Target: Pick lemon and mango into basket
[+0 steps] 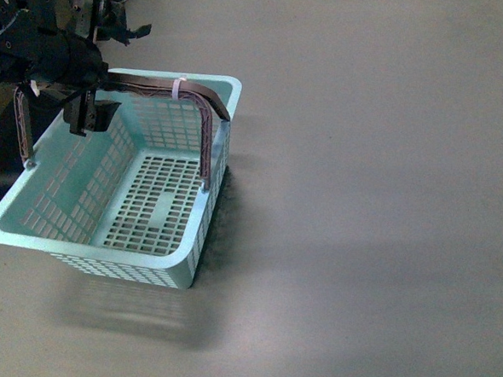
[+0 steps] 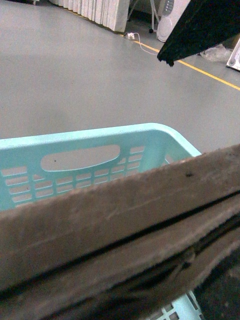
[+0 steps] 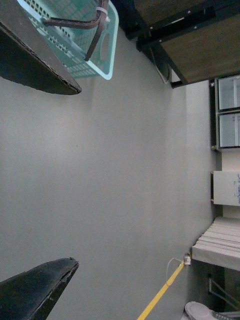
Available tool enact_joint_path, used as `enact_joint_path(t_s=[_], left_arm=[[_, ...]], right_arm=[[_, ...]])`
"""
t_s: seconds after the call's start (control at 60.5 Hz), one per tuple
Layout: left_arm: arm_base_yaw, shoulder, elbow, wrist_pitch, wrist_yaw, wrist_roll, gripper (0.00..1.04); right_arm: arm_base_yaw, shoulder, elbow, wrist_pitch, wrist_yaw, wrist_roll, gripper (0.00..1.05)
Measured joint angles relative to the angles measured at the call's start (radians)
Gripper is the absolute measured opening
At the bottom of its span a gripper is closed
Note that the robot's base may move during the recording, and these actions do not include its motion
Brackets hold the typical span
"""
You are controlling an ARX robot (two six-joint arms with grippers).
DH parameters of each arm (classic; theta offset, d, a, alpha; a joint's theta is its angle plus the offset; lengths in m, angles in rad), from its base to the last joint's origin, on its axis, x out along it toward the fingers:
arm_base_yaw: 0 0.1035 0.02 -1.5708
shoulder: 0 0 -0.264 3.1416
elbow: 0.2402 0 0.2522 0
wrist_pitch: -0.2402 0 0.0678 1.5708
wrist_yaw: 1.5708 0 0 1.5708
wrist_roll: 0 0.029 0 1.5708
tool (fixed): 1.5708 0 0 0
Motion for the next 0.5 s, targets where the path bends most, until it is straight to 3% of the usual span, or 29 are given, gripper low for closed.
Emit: enact_joint_path(t_s=[0.066, 0.364, 0.496], left_arm=[[-0.002, 0.000, 0.003, -0.007, -0.003, 0.000, 0.71], [-0.002, 0.013, 0.012, -0.056, -0.038, -0.024, 0.24], [-0.002, 0.011, 0.010, -0.045, -0.040, -0.072, 0.17]], right_arm=[[0.000, 0.000, 0.000, 0.000, 0.000, 0.000, 0.96], [0.000, 0.000, 0.000, 0.000, 0.000, 0.000, 0.96], [0.000, 0.000, 0.000, 0.000, 0.000, 0.000, 0.96]])
